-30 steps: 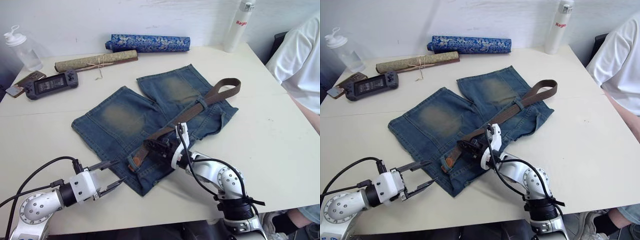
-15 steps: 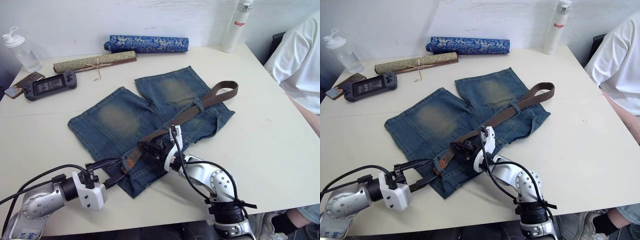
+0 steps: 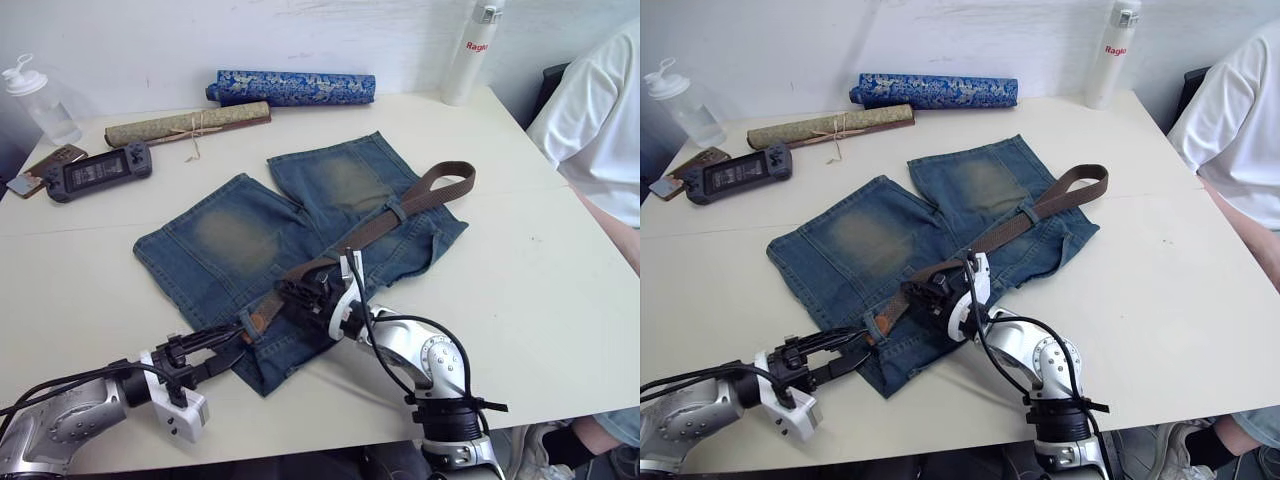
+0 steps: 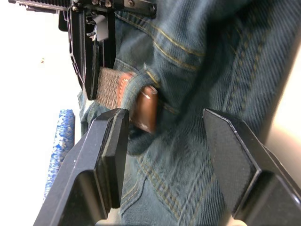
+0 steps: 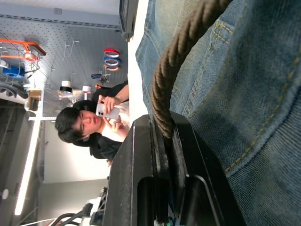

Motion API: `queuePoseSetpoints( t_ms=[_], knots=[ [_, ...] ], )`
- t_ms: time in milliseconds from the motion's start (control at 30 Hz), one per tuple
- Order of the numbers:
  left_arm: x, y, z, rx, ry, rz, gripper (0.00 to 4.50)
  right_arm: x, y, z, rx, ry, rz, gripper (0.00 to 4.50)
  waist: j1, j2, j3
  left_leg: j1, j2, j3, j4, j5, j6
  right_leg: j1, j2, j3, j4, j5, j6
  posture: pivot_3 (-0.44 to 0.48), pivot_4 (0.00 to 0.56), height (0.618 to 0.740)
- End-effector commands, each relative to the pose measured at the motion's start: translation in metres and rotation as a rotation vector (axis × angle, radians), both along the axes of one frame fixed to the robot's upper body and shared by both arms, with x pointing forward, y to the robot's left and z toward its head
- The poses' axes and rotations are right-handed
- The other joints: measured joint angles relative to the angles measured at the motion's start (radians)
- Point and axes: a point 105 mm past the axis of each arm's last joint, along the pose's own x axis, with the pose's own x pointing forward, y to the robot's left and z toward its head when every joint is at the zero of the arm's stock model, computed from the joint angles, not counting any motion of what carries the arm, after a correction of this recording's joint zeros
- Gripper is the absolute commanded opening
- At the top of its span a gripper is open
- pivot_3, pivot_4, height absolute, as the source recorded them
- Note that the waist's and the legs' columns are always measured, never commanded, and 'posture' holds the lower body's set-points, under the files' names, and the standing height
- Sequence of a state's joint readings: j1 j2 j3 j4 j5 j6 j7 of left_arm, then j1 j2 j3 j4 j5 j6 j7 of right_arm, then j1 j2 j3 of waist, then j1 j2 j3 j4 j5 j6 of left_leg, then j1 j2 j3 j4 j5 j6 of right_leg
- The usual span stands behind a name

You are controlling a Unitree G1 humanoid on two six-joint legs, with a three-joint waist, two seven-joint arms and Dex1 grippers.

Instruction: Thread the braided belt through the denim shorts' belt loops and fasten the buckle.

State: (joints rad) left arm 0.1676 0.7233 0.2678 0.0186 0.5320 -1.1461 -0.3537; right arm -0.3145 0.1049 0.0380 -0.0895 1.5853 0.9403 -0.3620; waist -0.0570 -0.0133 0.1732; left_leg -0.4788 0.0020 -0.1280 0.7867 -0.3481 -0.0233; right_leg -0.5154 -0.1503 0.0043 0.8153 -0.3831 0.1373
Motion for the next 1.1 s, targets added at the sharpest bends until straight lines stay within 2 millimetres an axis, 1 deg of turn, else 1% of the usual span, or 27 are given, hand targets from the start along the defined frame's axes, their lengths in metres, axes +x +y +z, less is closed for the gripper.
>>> queuePoseSetpoints(
  t_ms=[33, 433, 667, 700, 767, 800, 900, 933, 1100],
  knots=[
    [0.001, 0.004, 0.002, 0.022, -0.036, 0.008, 2.81, -0.01, 0.008, -0.016, -0.027, 0.066, 0.061, 0.0, 0.0, 0.0, 0.0, 0.0, 0.0, 0.0, 0.0, 0.0, 0.0, 0.0, 0.0, 0.0, 0.0, 0.0, 0.0, 0.0, 0.15, 0.645],
    [0.005, -0.006, 0.004, 0.028, -0.069, -0.018, 2.81, -0.012, 0.01, -0.016, -0.032, 0.073, 0.076, 0.0, 0.0, 0.0, 0.0, 0.0, 0.0, 0.0, 0.0, 0.0, 0.0, 0.0, 0.0, 0.0, 0.0, 0.0, 0.0, 0.0, 0.15, 0.645],
    [0.003, -0.014, 0.0, 0.017, -0.039, -0.051, 2.81, -0.012, 0.011, -0.016, -0.035, 0.07, 0.077, 0.0, -0.001, 0.0, 0.0, 0.0, 0.0, 0.0, 0.0, 0.0, 0.0, 0.0, 0.0, 0.0, 0.0, 0.0, 0.0, 0.0, 0.15, 0.645],
    [0.003, -0.015, 0.0, 0.016, -0.037, -0.053, 2.59, -0.012, 0.011, -0.016, -0.035, 0.07, 0.077, 0.0, -0.001, 0.0, 0.0, 0.0, 0.0, 0.0, 0.0, 0.0, 0.0, 0.0, 0.0, 0.0, 0.0, 0.0, 0.0, 0.0, 0.15, 0.645],
    [0.003, -0.015, -0.001, 0.014, -0.033, -0.053, 2.01, -0.011, 0.011, -0.016, -0.036, 0.069, 0.077, 0.0, -0.002, 0.0, 0.0, 0.0, 0.0, 0.0, 0.0, 0.0, 0.0, 0.0, 0.0, 0.0, 0.0, 0.0, 0.0, 0.0, 0.15, 0.645],
    [0.003, -0.015, 0.0, 0.012, -0.034, -0.053, 1.49, -0.011, 0.011, -0.016, -0.036, 0.068, 0.077, 0.0, -0.002, 0.0, 0.0, 0.0, 0.0, 0.0, 0.0, 0.0, 0.0, 0.0, 0.0, 0.0, 0.0, 0.0, 0.0, 0.0, 0.15, 0.645],
    [0.001, -0.014, 0.001, 0.007, -0.031, -0.054, 0.18, -0.011, 0.011, -0.017, -0.039, 0.068, 0.078, 0.0, -0.002, 0.003, 0.0, 0.0, 0.0, 0.0, 0.0, 0.0, 0.0, 0.0, 0.0, 0.0, 0.0, 0.0, 0.0, 0.0, 0.15, 0.645],
    [0.001, -0.014, 0.002, 0.008, -0.029, -0.053, 0.03, -0.011, 0.011, -0.017, -0.041, 0.068, 0.079, 0.0, -0.002, 0.003, 0.0, 0.0, 0.0, 0.0, 0.0, 0.0, 0.0, 0.0, 0.0, 0.0, 0.0, 0.0, 0.0, 0.0, 0.15, 0.645],
    [0.003, -0.011, 0.002, 0.013, -0.03, -0.027, 0.03, -0.01, 0.011, -0.018, -0.048, 0.071, 0.081, 0.0, -0.003, 0.003, 0.0, 0.0, 0.0, 0.0, 0.0, 0.0, 0.0, 0.0, 0.0, 0.0, 0.0, 0.0, 0.0, 0.0, 0.15, 0.645]
  ],
)
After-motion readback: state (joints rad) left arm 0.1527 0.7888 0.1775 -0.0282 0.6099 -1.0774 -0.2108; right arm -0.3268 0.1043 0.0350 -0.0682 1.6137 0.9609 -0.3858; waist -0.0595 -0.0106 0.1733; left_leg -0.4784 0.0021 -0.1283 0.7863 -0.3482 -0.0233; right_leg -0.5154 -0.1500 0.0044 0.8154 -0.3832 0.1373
